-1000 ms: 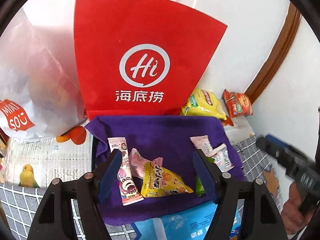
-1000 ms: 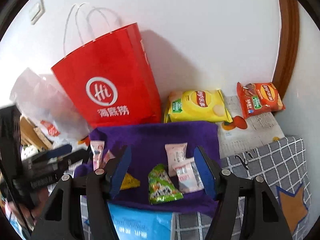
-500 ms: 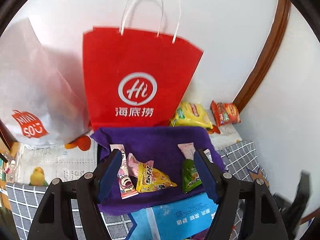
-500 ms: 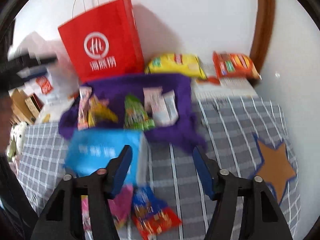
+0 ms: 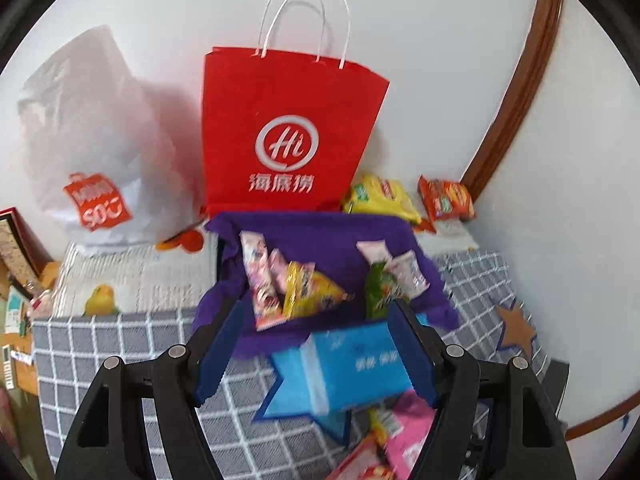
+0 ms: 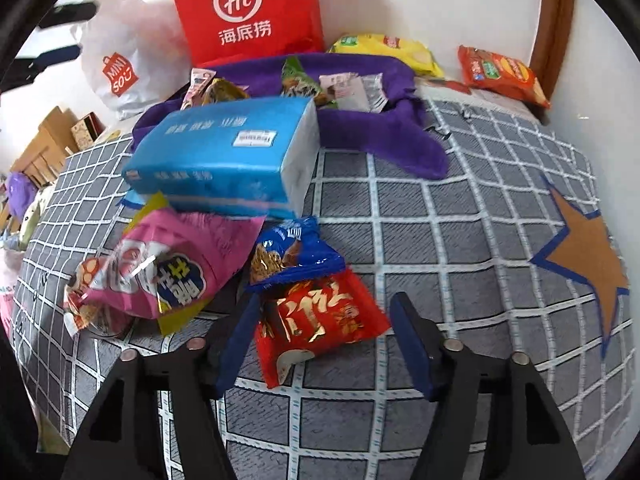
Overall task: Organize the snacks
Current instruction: 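Move both grippers back toward the remaining snacks beside the tissue box, then grasp the panda-print snack bag with the left gripper while the right gripper approaches the red packet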
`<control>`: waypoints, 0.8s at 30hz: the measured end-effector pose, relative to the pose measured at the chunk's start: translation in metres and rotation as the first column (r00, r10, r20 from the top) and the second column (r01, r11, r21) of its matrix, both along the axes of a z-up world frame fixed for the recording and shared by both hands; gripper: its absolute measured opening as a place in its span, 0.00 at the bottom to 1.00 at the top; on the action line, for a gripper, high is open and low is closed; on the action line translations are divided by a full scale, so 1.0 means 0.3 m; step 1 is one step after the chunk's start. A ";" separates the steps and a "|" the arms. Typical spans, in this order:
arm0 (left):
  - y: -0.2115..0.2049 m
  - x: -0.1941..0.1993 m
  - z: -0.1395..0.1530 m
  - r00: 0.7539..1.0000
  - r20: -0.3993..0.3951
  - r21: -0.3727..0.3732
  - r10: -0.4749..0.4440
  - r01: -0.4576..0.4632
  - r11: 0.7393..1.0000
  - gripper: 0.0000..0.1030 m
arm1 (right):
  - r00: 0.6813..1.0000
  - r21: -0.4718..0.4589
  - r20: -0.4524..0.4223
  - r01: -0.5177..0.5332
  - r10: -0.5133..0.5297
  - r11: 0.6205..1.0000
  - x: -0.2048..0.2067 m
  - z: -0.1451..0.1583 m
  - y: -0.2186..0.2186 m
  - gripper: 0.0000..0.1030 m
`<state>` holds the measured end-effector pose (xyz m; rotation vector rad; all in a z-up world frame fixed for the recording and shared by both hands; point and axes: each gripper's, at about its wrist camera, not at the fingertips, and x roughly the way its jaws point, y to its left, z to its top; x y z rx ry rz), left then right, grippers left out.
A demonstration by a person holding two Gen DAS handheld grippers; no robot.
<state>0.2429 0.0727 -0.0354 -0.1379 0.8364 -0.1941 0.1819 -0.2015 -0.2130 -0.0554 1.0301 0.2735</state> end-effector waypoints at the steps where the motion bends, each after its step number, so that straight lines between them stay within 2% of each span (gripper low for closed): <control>1: 0.005 -0.021 -0.006 1.000 -0.002 0.004 0.003 -0.003 1.000 0.70 | 1.000 0.000 -0.008 -0.026 0.026 1.000 0.001 -0.013 0.010 0.66; 4: 0.012 -0.076 -0.021 1.000 -0.016 -0.002 0.002 -0.002 1.000 0.70 | 0.994 -0.035 0.005 -0.107 0.107 0.994 0.012 -0.031 0.039 0.74; 6: 0.016 -0.105 -0.035 0.999 -0.040 -0.023 -0.009 0.008 1.000 0.70 | 0.990 -0.074 -0.015 -0.143 0.143 0.987 0.023 -0.053 0.054 0.74; 7: 0.015 -0.121 -0.046 0.998 -0.058 -0.034 -0.014 0.012 0.999 0.70 | 0.988 -0.066 0.009 -0.154 0.155 0.986 0.018 -0.049 0.050 0.75; 9: 0.011 -0.148 -0.061 0.997 -0.072 -0.035 -0.018 0.016 0.999 0.70 | 0.985 -0.038 -0.009 -0.174 0.174 0.984 0.015 -0.050 0.039 0.75; 11: 0.004 -0.180 -0.077 0.997 -0.082 -0.022 -0.011 0.009 1.000 0.70 | 0.984 -0.041 -0.005 -0.180 0.180 0.983 0.002 -0.045 0.034 0.68; 12: 0.002 -0.192 -0.085 0.996 -0.087 -0.021 -0.006 0.004 1.000 0.70 | 0.983 -0.040 -0.001 -0.183 0.183 0.982 -0.005 -0.039 0.030 0.60; 13: 0.000 -0.206 -0.095 0.996 -0.092 -0.025 -0.004 0.002 1.000 0.70 | 0.984 -0.031 -0.001 -0.180 0.180 0.983 -0.009 -0.036 0.028 0.57; 17: -0.020 -0.246 -0.152 0.991 -0.137 -0.025 0.000 -0.004 1.000 0.70 | 0.988 0.011 0.004 -0.153 0.153 0.988 -0.036 -0.033 0.019 0.58; 19: -0.031 -0.265 -0.186 0.987 -0.159 -0.028 -0.004 0.000 1.000 0.70 | 0.988 0.041 0.004 -0.155 0.155 0.987 -0.046 -0.033 0.019 0.65; 23: -0.071 -0.295 -0.246 0.979 -0.202 -0.041 -0.027 0.019 0.999 0.70 | 0.990 0.043 0.036 -0.138 0.137 0.989 -0.050 -0.041 0.034 0.64; 24: -0.082 -0.298 -0.256 0.977 -0.209 -0.047 -0.037 0.028 0.998 0.70 | 0.991 0.039 0.043 -0.129 0.128 0.991 -0.052 -0.042 0.035 0.60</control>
